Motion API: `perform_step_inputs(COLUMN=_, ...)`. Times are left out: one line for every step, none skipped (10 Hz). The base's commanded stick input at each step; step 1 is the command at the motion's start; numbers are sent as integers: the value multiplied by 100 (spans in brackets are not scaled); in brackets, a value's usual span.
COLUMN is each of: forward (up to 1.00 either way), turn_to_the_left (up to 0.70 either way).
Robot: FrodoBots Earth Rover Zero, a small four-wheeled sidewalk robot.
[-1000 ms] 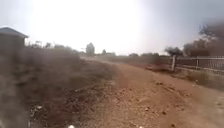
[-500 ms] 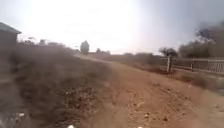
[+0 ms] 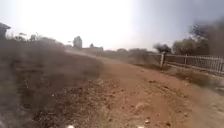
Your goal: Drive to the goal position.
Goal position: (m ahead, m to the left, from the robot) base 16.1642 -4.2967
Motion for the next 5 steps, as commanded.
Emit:
perform_step_inputs(forward=0, turn_to_the_left=0)
perform_step_inputs(forward=0, turn_to_the_left=0)
perform_step_inputs(forward=0, turn_to_the_left=0)
perform_step_inputs(forward=0, turn_to_the_left=0)
perform_step_inputs(forward=0, turn_to_the_left=0)
